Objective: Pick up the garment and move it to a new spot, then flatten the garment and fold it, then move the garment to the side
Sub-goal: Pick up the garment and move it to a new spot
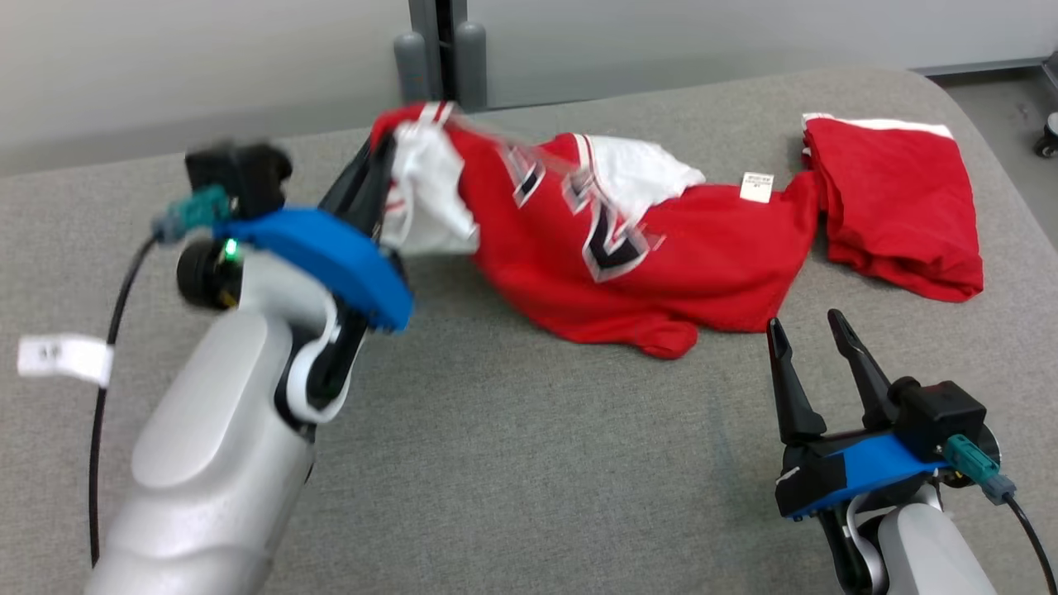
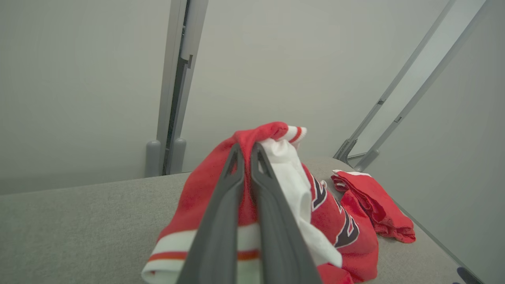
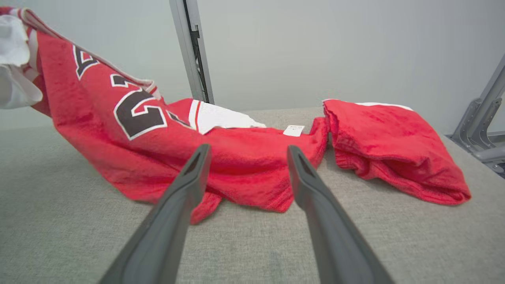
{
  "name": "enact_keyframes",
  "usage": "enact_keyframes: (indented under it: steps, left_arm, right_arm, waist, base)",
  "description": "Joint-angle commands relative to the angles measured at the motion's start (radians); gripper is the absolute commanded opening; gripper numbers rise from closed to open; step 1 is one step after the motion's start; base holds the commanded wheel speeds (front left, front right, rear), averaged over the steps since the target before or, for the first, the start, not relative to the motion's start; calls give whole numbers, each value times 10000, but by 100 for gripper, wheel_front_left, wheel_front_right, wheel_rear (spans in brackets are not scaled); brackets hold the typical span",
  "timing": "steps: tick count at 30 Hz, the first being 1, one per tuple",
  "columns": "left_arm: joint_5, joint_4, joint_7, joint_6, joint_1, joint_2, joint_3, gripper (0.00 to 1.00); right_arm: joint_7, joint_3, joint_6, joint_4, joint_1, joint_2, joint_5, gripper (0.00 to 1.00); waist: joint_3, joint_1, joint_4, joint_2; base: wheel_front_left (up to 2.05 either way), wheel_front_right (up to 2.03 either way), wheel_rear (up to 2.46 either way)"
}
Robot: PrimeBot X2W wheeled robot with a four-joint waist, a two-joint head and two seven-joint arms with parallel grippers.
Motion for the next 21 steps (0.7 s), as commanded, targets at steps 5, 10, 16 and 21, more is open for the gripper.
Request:
enact_keyframes:
  steps: [5,10,16,21]
  left_arm:
    - [187,1233,-1075,137,926,335,221,0]
    - [438,2174,-1924,44,1391,556,210,18]
    - [636,2774,-2686,-180,1671,424,-19,100]
    - [908,2657,-3133,-307,1870,415,-122,100]
  right_arm:
    - [-113,26,1,183,-201,-4,74,100]
    - [-157,46,1,368,-281,-6,40,100]
    - [-180,127,1,610,-396,-5,40,100]
    - [-179,69,1,588,-435,-5,-142,100]
  waist:
    - [332,0,45,0]
    - [507,0,208,0]
    - [435,0,436,0]
    - [113,0,632,0]
  base:
    - [0,0,0]
    - [0,0,0]
    - [0,0,0]
    - [0,0,0]
